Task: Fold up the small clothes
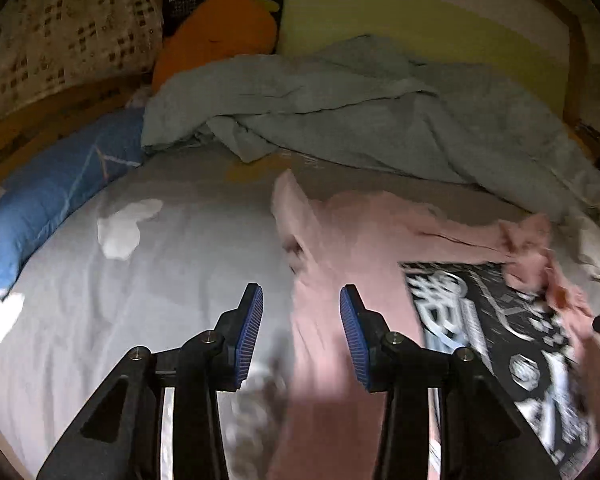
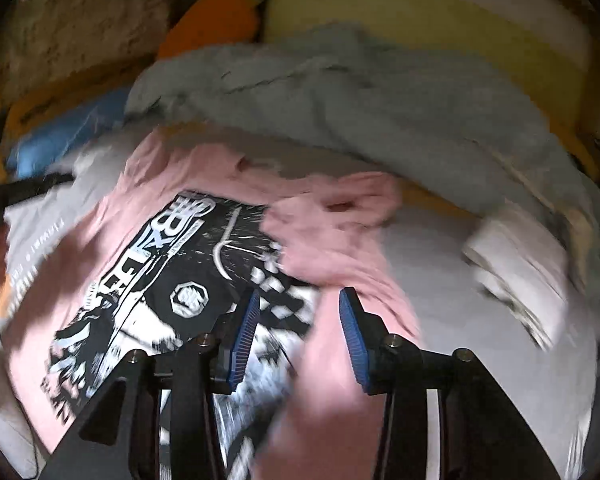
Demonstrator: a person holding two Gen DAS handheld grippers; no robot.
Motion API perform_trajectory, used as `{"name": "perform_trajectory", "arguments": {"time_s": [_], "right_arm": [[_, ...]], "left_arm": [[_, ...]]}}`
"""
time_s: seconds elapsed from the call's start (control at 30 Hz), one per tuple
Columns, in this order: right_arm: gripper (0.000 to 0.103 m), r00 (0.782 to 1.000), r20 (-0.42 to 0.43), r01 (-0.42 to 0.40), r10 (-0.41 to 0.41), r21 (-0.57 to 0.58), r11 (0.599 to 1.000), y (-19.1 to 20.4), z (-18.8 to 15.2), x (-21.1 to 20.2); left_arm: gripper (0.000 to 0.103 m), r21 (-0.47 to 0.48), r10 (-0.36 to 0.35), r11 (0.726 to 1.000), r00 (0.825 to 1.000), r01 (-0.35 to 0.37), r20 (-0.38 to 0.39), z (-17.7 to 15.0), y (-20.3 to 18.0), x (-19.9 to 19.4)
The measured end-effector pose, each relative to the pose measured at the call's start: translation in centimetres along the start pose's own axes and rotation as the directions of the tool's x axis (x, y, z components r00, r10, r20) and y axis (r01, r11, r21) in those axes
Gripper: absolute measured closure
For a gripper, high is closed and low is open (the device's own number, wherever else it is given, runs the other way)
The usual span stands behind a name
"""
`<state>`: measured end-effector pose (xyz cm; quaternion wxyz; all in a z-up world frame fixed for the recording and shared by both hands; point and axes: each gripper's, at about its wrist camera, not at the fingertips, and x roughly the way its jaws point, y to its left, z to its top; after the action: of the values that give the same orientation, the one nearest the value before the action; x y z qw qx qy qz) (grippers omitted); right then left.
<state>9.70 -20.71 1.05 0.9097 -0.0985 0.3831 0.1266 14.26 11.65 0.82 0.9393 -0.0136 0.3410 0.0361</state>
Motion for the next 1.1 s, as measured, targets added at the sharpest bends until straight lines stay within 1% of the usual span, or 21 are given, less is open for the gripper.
{"name": "perform_trajectory", "arguments": {"time_s": [0.07,0.17,0.2,0.23,0.27,0.33,0.37,0.4,0.47,0.57,0.6,0.63,0.67,0.7,0.73,0.8,0.9,0.93,0.97,1.03,1.1], "right_arm": [[0.060,0.999,-0.051,0.014,-0.017,-0.057,0.998,1.4,1.0,3.6],[0.062,0.991,-0.087,0.092,-0.098,-0.077,0.993,1.6,1.4,7.7],[0.069,0.986,-0.108,0.121,-0.125,-0.044,0.992,0.9,1.5,8.9],[0.089,0.983,-0.115,0.143,-0.143,-0.005,0.990,0.1,1.6,9.4],[0.098,0.979,-0.117,0.172,-0.166,0.045,0.984,-1.1,1.9,9.8],[0.098,0.964,-0.046,0.266,-0.262,0.117,0.957,-3.7,2.5,8.7],[0.099,0.934,0.007,0.352,-0.357,0.154,0.923,-5.4,2.8,7.5],[0.099,0.911,0.025,0.400,-0.411,0.184,0.898,-6.6,2.9,6.8],[0.099,0.865,0.016,0.478,-0.501,0.272,0.835,-10.2,2.8,5.4],[0.099,0.841,-0.102,0.527,-0.531,0.368,0.766,-15.6,1.8,5.0],[0.099,0.824,-0.155,0.556,-0.545,0.398,0.729,-17.3,1.1,5.1],[0.099,0.781,-0.212,0.616,-0.587,0.408,0.673,-18.6,0.5,5.2],[0.099,0.749,-0.244,0.655,-0.615,0.410,0.635,-19.4,-0.2,4.9],[0.099,0.732,-0.262,0.673,-0.629,0.423,0.606,-20.3,-0.8,4.7],[0.099,0.745,-0.255,0.654,-0.616,0.458,0.602,-21.0,-1.4,4.1],[0.099,0.803,-0.209,0.572,-0.558,0.535,0.622,-21.6,-2.0,2.8],[0.096,0.923,-0.070,0.354,-0.379,0.541,0.763,-19.6,-0.2,2.4],[0.092,0.960,-0.027,0.253,-0.280,0.520,0.816,-18.2,0.9,2.6],[0.087,0.986,0.008,0.142,-0.168,0.495,0.857,-16.5,2.1,2.9],[0.084,1.000,0.021,-0.018,0.010,0.442,0.897,-13.5,4.6,4.4],[0.084,0.989,-0.045,-0.116,0.144,0.388,0.914,-10.1,7.2,7.3]], "left_arm": [[0.064,0.008,0.004,1.000,1.000,-0.004,0.000,-0.4,0.1,1.5],[0.064,0.039,0.017,0.999,1.000,-0.016,-0.026,-1.8,0.2,3.7],[0.064,0.049,0.027,0.999,0.999,-0.025,-0.039,-2.1,0.2,4.5],[0.064,0.046,0.038,0.998,0.998,-0.036,-0.052,-2.4,0.3,5.1],[0.064,0.026,0.046,0.999,0.996,-0.045,-0.072,-2.6,0.6,5.7],[0.064,-0.032,0.049,0.998,0.993,-0.053,-0.103,-2.6,1.5,6.3],[0.063,-0.061,0.043,0.997,0.993,-0.050,-0.111,-2.7,2.1,6.5],[0.061,-0.073,0.036,0.996,0.992,-0.045,-0.123,-2.7,2.2,6.8],[0.060,-0.074,0.028,0.997,0.988,-0.039,-0.151,-2.9,2.3,7.4],[0.060,-0.054,0.047,0.997,0.988,-0.056,-0.149,-3.0,1.8,7.5],[0.060,-0.050,0.052,0.997,0.988,-0.060,-0.147,-3.1,1.5,7.4],[0.060,-0.049,0.053,0.997,0.988,-0.061,-0.148,-3.1,1.5,7.4],[0.060,-0.051,0.050,0.997,0.988,-0.058,-0.149,-3.1,1.6,7.4],[0.059,-0.055,0.045,0.997,0.988,-0.054,-0.150,-3.2,1.6,7.4],[0.059,-0.060,0.039,0.997,0.988,-0.049,-0.151,-3.2,1.8,7.4],[0.058,-0.067,0.033,0.997,0.988,-0.043,-0.153,-3.1,2.1,7.6],[0.056,-0.063,0.038,0.997,0.987,-0.049,-0.156,-3.1,1.9,7.6],[0.056,-0.058,0.045,0.997,0.987,-0.055,-0.157,-3.1,1.8,7.7],[0.055,-0.052,0.053,0.997,0.986,-0.062,-0.158,-3.1,1.7,7.7],[0.054,-0.040,0.068,0.996,0.985,-0.076,-0.159,-3.1,1.5,7.7],[0.053,-0.035,0.076,0.996,0.984,-0.083,-0.159,-3.2,1.4,7.7]]}}
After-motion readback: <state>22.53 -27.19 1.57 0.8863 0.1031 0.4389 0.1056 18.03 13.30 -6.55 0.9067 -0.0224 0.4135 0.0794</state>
